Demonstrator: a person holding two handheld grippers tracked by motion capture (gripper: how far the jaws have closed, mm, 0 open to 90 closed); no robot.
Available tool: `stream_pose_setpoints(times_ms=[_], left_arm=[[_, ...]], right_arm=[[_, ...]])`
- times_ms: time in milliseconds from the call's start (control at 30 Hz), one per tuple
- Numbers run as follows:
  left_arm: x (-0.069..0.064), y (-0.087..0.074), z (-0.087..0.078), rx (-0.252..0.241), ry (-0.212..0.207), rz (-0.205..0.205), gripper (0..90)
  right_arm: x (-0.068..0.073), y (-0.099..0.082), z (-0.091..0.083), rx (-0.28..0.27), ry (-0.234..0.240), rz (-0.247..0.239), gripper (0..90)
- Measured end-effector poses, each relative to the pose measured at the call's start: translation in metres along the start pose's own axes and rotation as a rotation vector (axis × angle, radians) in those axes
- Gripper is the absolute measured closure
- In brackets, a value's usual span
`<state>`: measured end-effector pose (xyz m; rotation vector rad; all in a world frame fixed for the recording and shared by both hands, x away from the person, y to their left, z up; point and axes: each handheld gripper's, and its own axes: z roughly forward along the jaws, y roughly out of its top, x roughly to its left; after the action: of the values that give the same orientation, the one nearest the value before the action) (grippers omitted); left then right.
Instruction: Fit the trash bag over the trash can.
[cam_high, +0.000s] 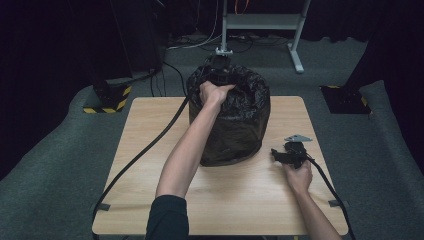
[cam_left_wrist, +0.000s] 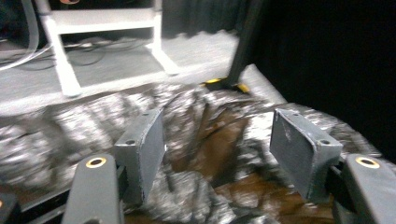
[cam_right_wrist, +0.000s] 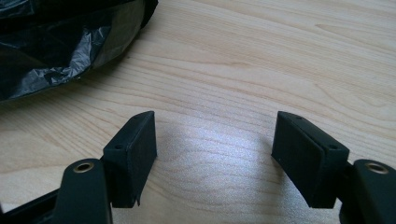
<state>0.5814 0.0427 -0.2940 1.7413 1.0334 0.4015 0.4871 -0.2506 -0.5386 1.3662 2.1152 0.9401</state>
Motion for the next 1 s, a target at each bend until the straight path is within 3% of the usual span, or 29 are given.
stream_pose_setpoints(times_ms=[133,267,400,467,533,700,867,1000], left_arm=[[0.0,-0.004,0.008,0.016,-0.032,-0.006,32.3],[0.003,-0.012,0.021,0.1,-0.01,0.025,29.8],[0.005,-0.019,0.032,0.207,-0.035,0.017,28.3],[0.005,-0.019,0.034,0.232,-0.037,0.023,28.4],[0.004,-0.017,0.033,0.233,-0.026,0.029,28.6],[0.001,-0.007,0.019,0.157,0.02,0.051,30.0],[0.01,0.003,0.004,0.112,0.114,0.069,30.5],[0.02,0.001,0.003,0.117,0.158,0.033,30.3]], right_arm=[[0.0,0.0,0.0,0.001,0.001,0.001,30.1],[0.0,0.0,0.0,0.001,0.001,0.002,30.1],[0.0,0.0,0.0,0.001,0.001,0.001,30.1],[0.0,0.0,0.0,0.001,0.001,0.001,30.1],[0.0,0.0,0.0,0.0,0.001,-0.001,30.1],[0.0,0.0,0.0,0.0,0.001,-0.001,30.1],[0.0,0.0,0.0,0.0,0.001,-0.001,30.1],[0.0,0.0,0.0,0.0,0.002,-0.002,30.1]])
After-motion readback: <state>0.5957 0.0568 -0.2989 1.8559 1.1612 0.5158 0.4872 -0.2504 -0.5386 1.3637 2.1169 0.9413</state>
